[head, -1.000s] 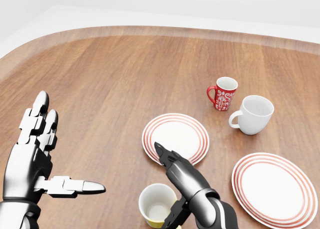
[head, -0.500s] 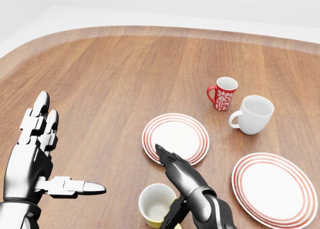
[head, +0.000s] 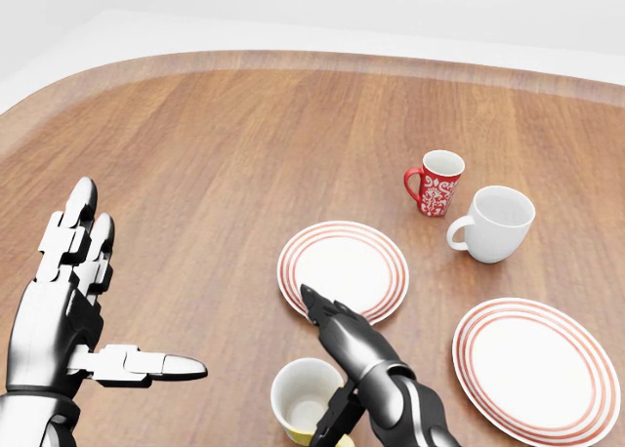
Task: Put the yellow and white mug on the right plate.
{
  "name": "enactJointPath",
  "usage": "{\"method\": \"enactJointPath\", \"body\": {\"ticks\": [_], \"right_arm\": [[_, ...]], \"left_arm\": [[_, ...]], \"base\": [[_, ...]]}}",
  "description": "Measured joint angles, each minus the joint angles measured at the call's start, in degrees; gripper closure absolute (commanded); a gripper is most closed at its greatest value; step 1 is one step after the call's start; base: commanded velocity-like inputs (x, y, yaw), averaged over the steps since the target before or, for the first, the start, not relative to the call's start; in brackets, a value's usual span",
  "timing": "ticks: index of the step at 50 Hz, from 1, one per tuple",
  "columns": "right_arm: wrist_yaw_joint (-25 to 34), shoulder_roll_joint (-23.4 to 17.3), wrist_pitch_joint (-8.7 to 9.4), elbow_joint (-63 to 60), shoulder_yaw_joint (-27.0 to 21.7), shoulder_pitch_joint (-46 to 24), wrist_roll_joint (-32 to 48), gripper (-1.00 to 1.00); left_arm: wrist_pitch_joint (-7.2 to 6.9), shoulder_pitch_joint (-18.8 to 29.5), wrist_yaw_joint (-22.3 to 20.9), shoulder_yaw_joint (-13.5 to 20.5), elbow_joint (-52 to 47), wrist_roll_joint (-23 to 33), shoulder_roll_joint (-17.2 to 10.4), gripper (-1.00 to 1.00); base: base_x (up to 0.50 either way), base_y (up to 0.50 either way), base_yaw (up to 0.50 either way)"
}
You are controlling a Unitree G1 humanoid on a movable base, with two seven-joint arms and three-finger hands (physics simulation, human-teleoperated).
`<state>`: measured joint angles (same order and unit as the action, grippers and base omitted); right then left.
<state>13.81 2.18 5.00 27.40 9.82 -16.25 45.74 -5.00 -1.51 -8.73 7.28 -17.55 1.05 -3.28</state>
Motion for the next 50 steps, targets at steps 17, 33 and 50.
{"method": "enactJointPath", "body": {"ticks": [17, 33, 50], "right_arm": [[-1.5, 0.2, -0.42, 5.3, -0.2, -1.7, 0.0, -1.0], [-4.1, 0.2, -2.62, 12.6, -0.8, -4.3, -0.7, -1.0], [-6.1, 0.2, -4.33, 17.6, -1.0, -5.8, -0.9, -1.0]], "left_arm": [[0.0, -0.1, -0.1, 0.0, 0.0, 0.0, 0.0, -1.0], [0.0, -0.2, -0.1, -0.1, 0.2, 0.1, 0.0, -1.0], [0.0, -0.1, -0.1, -0.3, 0.5, 0.2, 0.1, -1.0]], "base": [[0.0, 0.0, 0.0], [0.0, 0.0, 0.0], [0.0, 0.0, 0.0]]}}
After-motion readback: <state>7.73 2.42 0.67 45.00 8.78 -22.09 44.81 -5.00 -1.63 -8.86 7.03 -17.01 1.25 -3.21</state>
